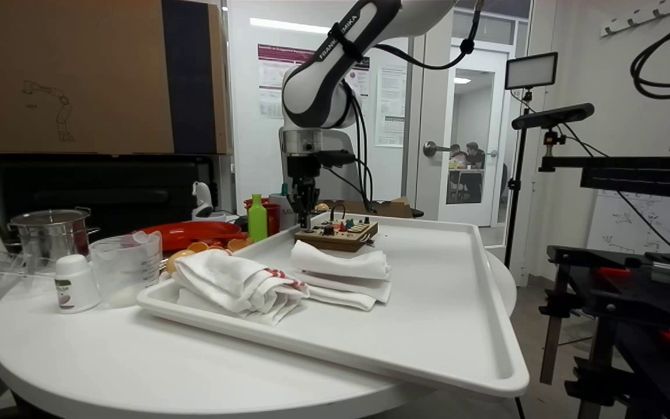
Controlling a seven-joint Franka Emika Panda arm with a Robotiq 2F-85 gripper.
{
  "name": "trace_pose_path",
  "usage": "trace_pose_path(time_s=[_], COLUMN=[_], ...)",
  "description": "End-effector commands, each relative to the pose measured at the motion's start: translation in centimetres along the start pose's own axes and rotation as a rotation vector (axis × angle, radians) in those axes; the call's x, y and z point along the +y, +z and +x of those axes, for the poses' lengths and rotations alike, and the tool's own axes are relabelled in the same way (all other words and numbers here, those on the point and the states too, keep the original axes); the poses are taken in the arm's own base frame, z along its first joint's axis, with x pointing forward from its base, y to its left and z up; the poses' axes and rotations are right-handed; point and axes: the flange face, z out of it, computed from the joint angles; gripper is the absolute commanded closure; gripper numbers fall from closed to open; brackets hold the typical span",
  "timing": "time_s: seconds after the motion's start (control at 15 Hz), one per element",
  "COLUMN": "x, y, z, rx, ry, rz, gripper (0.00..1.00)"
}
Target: Switch on the switch on the board
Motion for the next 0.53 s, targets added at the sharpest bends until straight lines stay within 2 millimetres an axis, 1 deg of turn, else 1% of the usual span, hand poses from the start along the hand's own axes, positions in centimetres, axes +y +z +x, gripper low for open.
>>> trace_pose_path(time_s=[0.0, 0.27, 0.47], x=[0.4, 1.0, 0.8], y=[0.8, 0.1, -0.8], z=[-0.8, -1.3, -1.6], rx=[0.019, 0.033, 0.055], ry=[0.038, 0.049, 0.039], rz=[0.002, -0.002, -0.001], gripper=[1.00, 1.00, 1.00])
